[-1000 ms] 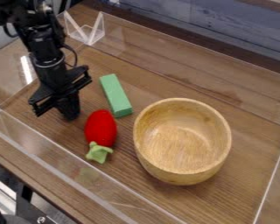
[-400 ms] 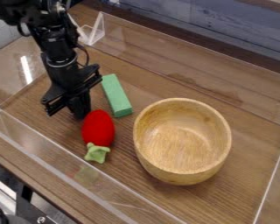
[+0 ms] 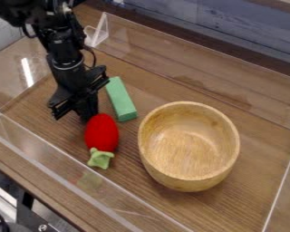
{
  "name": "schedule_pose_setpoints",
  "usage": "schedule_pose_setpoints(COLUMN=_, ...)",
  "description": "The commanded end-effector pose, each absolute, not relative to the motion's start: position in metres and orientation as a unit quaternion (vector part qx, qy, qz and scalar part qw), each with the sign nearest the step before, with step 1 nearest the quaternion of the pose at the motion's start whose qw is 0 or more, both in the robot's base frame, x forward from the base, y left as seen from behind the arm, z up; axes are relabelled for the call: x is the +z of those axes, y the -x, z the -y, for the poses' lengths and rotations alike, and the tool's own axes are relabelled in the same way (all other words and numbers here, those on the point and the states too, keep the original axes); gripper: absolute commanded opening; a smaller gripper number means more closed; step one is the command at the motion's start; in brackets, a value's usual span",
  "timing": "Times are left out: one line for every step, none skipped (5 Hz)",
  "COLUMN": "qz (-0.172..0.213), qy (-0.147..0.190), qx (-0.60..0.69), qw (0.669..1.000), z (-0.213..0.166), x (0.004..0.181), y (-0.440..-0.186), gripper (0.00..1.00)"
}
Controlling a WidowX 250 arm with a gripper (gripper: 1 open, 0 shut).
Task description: Move the red object to the right side of the table
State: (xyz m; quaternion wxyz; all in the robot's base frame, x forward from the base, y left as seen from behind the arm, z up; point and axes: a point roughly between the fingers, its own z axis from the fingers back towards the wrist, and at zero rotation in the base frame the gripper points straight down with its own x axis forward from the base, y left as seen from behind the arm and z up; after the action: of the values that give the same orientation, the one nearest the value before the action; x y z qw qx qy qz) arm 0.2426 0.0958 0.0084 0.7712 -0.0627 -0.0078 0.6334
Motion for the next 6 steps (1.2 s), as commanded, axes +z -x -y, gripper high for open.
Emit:
schedule_pose_setpoints(qz=-0.030, qy=0.054, qx=0.629, qw=0.775, z=-0.0839, x=-0.0100, y=-0.2335, gripper=1.00)
schedule_pose_setpoints(qz=-0.028, qy=0.045, qx=0.627, qw=0.778, z=-0.0845, x=-0.0104, y=-0.2327, gripper=0.00)
schedule_pose_setpoints(qz=-0.027, qy=0.036, qx=0.624, qw=0.780, z=-0.0854, x=-0.0109, y=-0.2322, gripper=0.00)
schedule_pose_setpoints(qz=-0.030, qy=0.033, qx=0.623, qw=0.781, z=-0.0845, x=-0.0138, y=-0.2321, gripper=1.00)
schedule_pose_setpoints(qz=-0.034, qy=0.030, qx=0.623, qw=0.781, z=-0.0837, x=-0.0168, y=-0.2320, gripper=1.00)
schedule_pose_setpoints(qz=-0.034, qy=0.018, qx=0.620, qw=0.784, z=-0.0853, x=-0.0171, y=-0.2300, gripper=0.00)
